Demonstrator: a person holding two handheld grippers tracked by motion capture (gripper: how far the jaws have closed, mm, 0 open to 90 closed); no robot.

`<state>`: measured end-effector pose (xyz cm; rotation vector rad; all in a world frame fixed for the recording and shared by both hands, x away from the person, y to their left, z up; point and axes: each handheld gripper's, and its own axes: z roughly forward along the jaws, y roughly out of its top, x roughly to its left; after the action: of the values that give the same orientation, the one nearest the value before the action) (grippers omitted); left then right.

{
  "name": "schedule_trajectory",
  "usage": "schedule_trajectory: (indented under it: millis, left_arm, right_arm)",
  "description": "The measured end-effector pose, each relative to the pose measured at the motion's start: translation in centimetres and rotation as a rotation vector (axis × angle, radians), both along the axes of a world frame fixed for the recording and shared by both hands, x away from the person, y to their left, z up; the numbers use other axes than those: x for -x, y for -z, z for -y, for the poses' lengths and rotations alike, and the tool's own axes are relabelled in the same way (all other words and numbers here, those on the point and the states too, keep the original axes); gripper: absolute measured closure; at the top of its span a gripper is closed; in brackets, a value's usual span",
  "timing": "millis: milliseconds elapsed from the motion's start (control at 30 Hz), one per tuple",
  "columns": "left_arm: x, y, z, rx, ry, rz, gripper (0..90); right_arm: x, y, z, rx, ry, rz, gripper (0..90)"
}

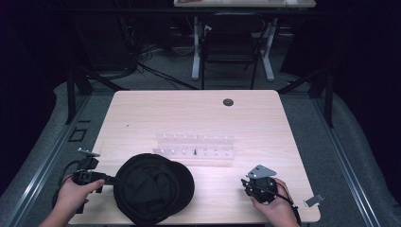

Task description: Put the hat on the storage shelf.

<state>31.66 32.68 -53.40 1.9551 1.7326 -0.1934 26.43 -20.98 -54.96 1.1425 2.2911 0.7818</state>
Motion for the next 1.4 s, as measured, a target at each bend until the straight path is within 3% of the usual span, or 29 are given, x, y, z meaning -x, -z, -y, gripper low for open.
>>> schedule_trajectory:
  millis: [567, 1167, 1400]
  left_arm:
    - [-0.7, 0.4, 0.7, -0.025, -0.009, -0.097, 67.7]
    - [-1.0, 0.8, 1.4, -0.06, 0.015, -0.112, 75.5]
    - [-1.1, 0.6, 1.4, -0.043, 0.018, -0.116, 81.8]
  right_arm:
    - [0.0, 0.1, -0.1, -0.003, -0.001, -0.005, 66.7]
    - [-0.1, 0.1, -0.1, -0.004, -0.007, -0.011, 66.6]
    - [-0.1, 0.2, -0.1, -0.013, 0.0, -0.003, 66.6]
